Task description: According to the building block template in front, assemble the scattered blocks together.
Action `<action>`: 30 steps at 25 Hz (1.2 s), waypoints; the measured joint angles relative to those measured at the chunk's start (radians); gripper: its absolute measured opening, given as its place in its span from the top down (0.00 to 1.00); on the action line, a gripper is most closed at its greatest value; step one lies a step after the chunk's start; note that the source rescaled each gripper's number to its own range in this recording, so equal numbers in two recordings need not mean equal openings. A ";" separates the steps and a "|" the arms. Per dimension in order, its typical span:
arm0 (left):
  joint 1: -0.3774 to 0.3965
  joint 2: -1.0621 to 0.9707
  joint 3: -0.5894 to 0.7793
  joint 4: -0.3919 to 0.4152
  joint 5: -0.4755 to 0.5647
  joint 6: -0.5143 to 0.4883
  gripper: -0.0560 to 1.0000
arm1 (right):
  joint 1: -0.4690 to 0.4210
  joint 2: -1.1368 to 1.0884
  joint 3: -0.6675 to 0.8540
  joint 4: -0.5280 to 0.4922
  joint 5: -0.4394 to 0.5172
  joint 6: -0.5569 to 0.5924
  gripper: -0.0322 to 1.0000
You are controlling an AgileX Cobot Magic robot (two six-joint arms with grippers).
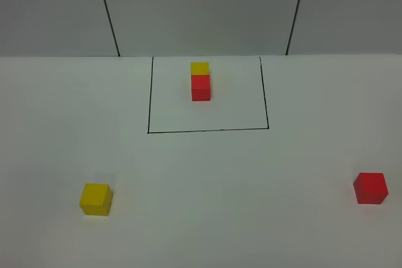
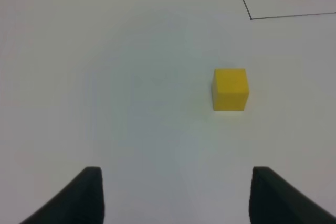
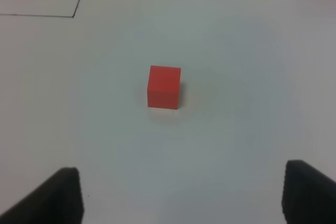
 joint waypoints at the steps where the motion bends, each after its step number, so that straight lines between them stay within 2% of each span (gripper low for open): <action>1: 0.000 0.000 0.000 0.000 0.000 0.002 0.58 | 0.000 0.000 0.000 0.000 0.000 0.000 0.39; 30: 0.000 0.000 0.000 0.000 0.000 0.001 0.58 | 0.000 0.000 0.000 -0.013 0.000 0.000 0.39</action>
